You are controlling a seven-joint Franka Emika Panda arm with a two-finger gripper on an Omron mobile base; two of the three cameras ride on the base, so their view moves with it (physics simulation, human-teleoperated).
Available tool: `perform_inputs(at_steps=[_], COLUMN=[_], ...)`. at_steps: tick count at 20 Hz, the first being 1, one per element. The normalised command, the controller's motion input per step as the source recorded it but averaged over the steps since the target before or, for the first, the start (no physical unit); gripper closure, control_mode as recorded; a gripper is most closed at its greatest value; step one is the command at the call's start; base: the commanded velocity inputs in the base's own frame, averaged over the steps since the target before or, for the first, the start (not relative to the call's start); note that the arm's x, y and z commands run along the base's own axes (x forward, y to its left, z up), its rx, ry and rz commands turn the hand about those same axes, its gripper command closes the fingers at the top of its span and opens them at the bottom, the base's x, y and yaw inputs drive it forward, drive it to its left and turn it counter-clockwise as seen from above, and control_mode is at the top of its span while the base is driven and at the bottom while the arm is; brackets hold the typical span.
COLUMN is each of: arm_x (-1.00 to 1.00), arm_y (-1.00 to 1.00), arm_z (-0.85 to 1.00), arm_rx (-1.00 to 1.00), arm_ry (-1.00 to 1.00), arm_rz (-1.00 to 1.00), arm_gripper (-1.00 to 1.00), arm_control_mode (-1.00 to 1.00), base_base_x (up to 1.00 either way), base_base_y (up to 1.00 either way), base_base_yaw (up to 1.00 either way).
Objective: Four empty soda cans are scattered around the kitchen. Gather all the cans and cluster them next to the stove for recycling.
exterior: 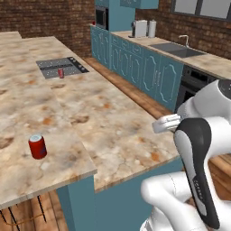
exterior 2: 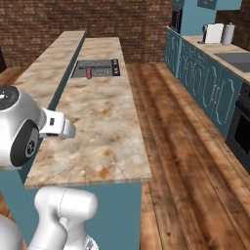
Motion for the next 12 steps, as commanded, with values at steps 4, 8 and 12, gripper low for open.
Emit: perform_inputs(at_steps=[4, 8, 12], arm_x=[-0.01, -0.14, -0.05], arm_y=[0.43, 0.85, 0.96], arm_z=[0.40, 0.24, -0.22], arm_rx=[0.00, -0.04, -0.06], arm_ry=[0.29, 0.18, -0.07], arm_rz=[0.00, 0.00, -0.02], arm_gripper=[-1.00, -1.00, -1.00], arm_control_mode=[-1.00, -1.00, -1.00], base_base_x=[0.00, 0.00, 0.00], base_base_y=[0.00, 0.00, 0.00], base_base_yaw=[0.00, 0.00, 0.00])
